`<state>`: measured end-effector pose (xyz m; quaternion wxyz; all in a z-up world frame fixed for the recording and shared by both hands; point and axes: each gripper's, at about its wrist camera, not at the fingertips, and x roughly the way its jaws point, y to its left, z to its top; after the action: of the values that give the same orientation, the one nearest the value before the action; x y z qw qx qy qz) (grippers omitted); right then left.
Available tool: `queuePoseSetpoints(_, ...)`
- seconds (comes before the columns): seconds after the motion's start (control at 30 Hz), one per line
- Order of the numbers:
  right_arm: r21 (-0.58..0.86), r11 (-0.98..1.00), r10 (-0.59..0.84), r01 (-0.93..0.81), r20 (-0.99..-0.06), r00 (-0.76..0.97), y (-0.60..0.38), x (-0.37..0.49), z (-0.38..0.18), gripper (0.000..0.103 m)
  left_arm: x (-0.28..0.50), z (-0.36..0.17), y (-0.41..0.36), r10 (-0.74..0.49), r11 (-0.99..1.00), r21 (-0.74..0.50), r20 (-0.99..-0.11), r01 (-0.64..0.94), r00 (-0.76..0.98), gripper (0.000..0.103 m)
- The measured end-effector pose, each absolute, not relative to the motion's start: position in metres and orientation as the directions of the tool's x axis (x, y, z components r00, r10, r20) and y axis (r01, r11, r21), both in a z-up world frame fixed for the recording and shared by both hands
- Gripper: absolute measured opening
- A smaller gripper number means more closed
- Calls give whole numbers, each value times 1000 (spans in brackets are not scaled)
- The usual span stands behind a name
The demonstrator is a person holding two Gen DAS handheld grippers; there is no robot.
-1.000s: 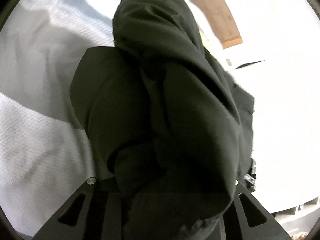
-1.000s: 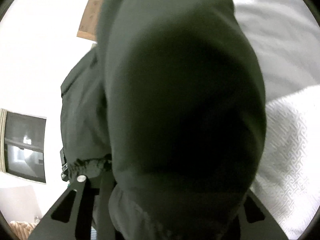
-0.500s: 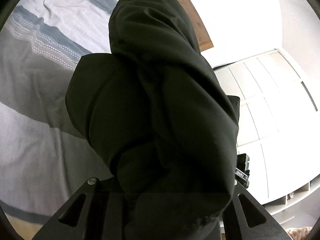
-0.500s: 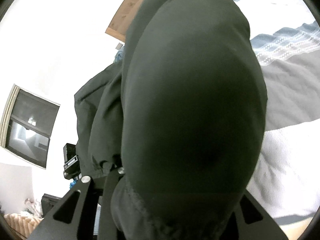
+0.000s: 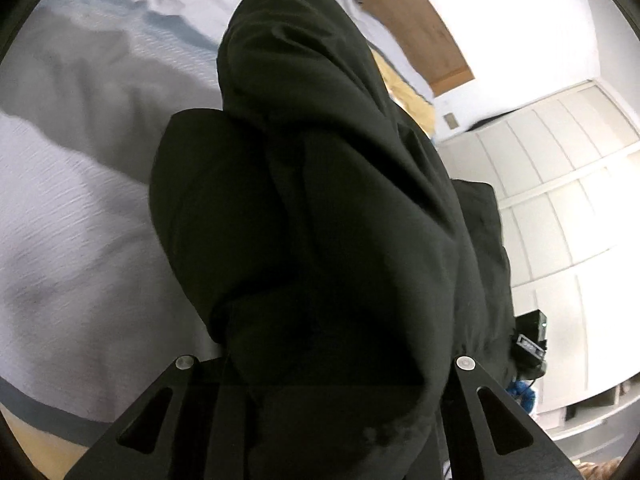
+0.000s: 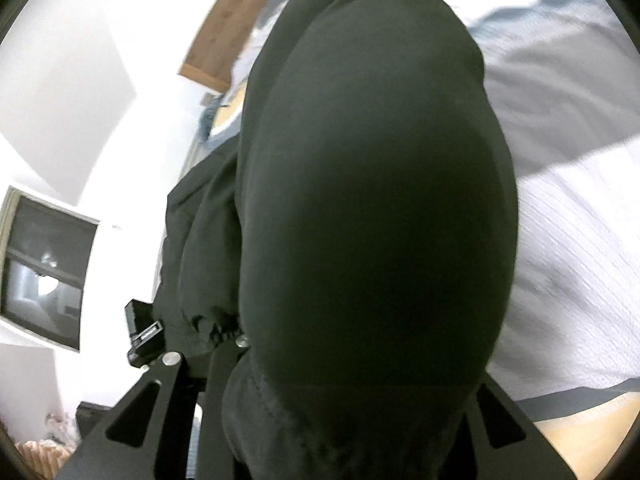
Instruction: Fold large clothes
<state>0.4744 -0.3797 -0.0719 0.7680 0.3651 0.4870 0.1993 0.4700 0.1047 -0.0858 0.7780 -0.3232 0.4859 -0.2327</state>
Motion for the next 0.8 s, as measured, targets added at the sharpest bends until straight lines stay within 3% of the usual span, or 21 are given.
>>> queuePoseSetpoints(0.17,743,665,631,74,-613,475,-397,465,-103,25,459,-102,118,-662,705,-704,-610,85,436,23)
queuePoseSetpoints(0.23,722,688,613,69,-629,478,-396,466,-111,27,466,-103,116,-644,729,-677,-628,101,437,30)
queuePoseSetpoints(0.33,686,725,582,59,-656,480,-397,468,-119,41,482,-102,111,-614,757,-645,-650,102,447,53)
queuePoseSetpoints(0.4,662,748,556,58,-672,489,-401,468,-120,59,477,-104,115,-597,768,-633,-656,94,462,71)
queuePoseSetpoints(0.5,624,780,512,59,-689,512,-408,462,-121,72,462,-97,127,-553,793,-602,-650,91,522,84)
queuePoseSetpoints(0.6,597,800,465,62,-681,566,-413,449,-113,76,448,-86,137,-508,814,-575,-629,88,588,90)
queuePoseSetpoints(0.8,459,877,241,144,-678,694,-442,412,-89,82,424,-73,151,-368,868,-496,-616,19,696,92)
